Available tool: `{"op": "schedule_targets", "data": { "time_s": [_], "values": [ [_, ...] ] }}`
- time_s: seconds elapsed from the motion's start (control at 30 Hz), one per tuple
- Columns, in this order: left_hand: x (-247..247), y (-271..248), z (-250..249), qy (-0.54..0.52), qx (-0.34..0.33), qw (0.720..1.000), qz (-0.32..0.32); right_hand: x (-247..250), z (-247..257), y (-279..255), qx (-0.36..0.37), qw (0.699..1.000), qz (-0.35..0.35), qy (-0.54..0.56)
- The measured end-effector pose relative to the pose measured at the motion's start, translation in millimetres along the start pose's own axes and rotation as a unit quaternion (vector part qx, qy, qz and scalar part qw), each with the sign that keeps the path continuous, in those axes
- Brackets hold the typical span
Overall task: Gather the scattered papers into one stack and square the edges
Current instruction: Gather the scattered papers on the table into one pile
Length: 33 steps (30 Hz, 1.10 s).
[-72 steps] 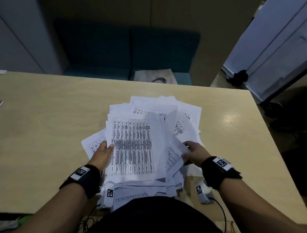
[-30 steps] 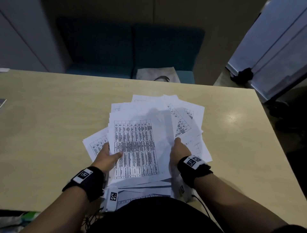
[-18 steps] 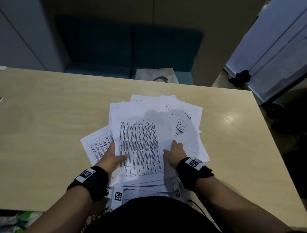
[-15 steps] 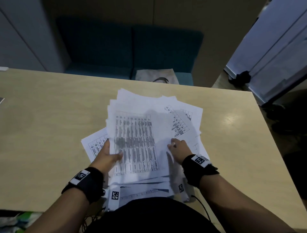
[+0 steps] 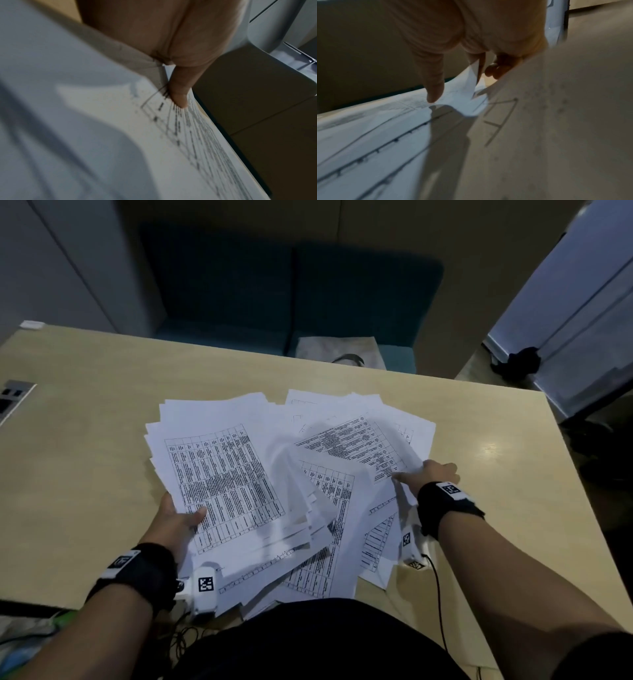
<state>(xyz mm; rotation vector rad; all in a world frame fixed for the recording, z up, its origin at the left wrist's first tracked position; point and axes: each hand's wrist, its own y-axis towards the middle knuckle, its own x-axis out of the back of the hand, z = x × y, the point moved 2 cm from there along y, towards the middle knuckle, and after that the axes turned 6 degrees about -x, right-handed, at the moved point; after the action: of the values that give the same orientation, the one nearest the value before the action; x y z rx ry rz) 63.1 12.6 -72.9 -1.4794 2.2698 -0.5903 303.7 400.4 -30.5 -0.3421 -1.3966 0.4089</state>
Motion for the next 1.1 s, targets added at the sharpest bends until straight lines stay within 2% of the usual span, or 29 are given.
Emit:
{"op": "schedule_targets", "data": {
  "time_s": [0.07,0.13,0.2,0.27,0.33,0.53,0.6,0.63,0.67,0.77,0.8,0.87,0.9,0.97,1.03,1.1],
  "values": [
    [0,1,1,-0.001,-0.001,1.0,0.006,-3,1,-1,0.044,0.993,0.003,0.106],
    [-2,0,1,-0.012,0.007,1.0,0.004,-4,-2,-9,0.084,0.972,0.001,0.217],
    [-6,-3,0,-0.011,0.006,1.0,-0.005,-4,-9,-14,0.083,0.955,-0.026,0.282],
    [-12,-6,0,-0.003,-0.004,1.0,-0.008,-6,-17,-13,0.053,0.966,-0.028,0.253],
    [-15,-5,3,0.005,0.0,1.0,-0.012,-12,-23,-13,0.019,0.983,0.001,0.183],
    [-21,-4,7,0.003,0.001,1.0,-0.022,-15,-15,-31,0.028,0.999,0.002,0.031],
    [-23,-5,7,0.011,-0.002,1.0,-0.025,-16,-13,-33,0.026,0.999,0.026,0.039],
    [-25,-6,6,0.019,-0.004,0.999,-0.026,-17,-12,-34,0.025,0.994,0.031,0.102],
    [-25,-7,6,0.027,-0.006,0.999,-0.031,-18,-11,-37,0.032,0.978,0.031,0.205],
    [-23,-5,10,0.025,-0.007,0.999,-0.033,-22,-9,-50,0.022,0.88,0.037,0.473],
    [-22,-4,12,0.023,-0.005,0.999,-0.033,-24,-8,-57,0.014,0.85,0.048,0.525],
    [-21,-1,16,0.024,0.004,0.999,-0.033,-37,-6,-64,-0.018,0.822,0.095,0.562],
    [-22,0,17,0.025,0.006,0.999,-0.03,-45,-5,-65,-0.032,0.826,0.117,0.551],
    [-24,2,17,0.031,0.001,0.999,-0.03,-54,-4,-73,-0.033,0.857,0.136,0.496],
    [-25,2,17,0.037,-0.003,0.999,-0.029,-54,-3,-72,-0.027,0.897,0.1,0.429],
    [-26,3,18,0.04,-0.003,0.999,-0.028,-45,-3,-68,-0.012,0.918,0.063,0.392]
  ]
}}
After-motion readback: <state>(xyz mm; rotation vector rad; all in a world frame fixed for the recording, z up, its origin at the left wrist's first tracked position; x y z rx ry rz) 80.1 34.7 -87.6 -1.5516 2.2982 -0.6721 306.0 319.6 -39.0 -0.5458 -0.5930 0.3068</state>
